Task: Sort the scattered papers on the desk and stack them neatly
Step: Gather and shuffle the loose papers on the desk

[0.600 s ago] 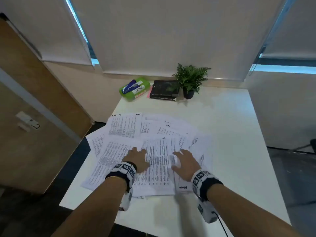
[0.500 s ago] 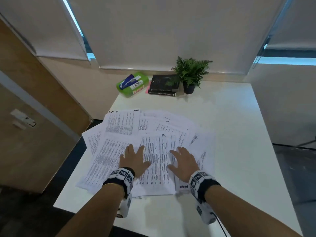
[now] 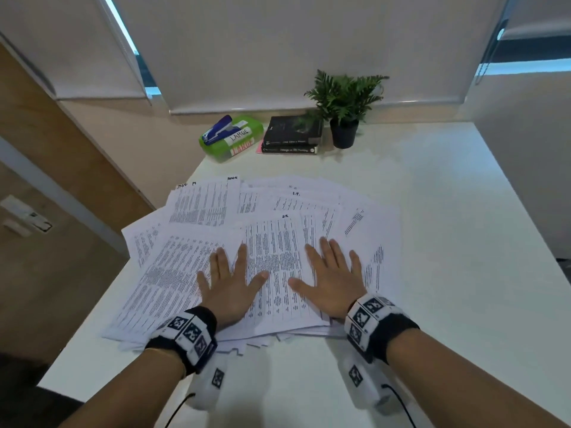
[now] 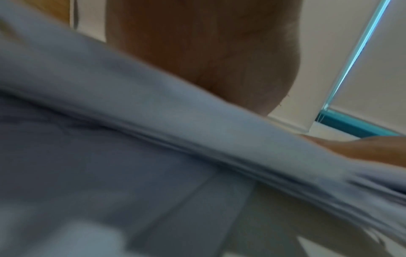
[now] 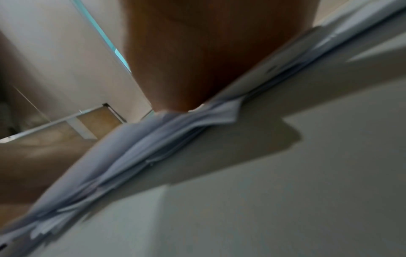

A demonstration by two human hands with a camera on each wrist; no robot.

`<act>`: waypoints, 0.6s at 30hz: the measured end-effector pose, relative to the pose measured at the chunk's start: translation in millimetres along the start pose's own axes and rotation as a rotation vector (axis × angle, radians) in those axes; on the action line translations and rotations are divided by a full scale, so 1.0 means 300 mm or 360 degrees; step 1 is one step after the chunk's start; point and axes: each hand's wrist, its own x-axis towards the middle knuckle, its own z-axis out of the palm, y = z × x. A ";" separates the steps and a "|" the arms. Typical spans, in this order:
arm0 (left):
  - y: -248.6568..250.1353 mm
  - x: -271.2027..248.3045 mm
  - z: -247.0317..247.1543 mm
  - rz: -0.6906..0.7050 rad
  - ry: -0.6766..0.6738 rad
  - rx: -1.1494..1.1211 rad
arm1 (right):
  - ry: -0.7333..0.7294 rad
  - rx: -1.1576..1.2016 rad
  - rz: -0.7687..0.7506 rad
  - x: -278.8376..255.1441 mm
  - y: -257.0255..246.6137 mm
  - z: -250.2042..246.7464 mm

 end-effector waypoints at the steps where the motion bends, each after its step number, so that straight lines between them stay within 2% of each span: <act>1: -0.003 0.001 0.001 0.0003 -0.0010 -0.0005 | -0.0014 -0.0004 0.0004 0.001 0.000 -0.001; 7: -0.010 0.011 0.002 0.0010 -0.0024 0.0027 | -0.0020 0.0014 0.0031 0.006 0.003 -0.002; 14: -0.011 -0.005 -0.008 -0.0001 -0.0004 0.0085 | 0.0106 0.0082 0.0054 -0.033 -0.019 0.019; 18: -0.018 -0.022 -0.013 0.0016 0.0010 0.0051 | 0.0271 0.0279 0.0055 -0.059 -0.031 0.030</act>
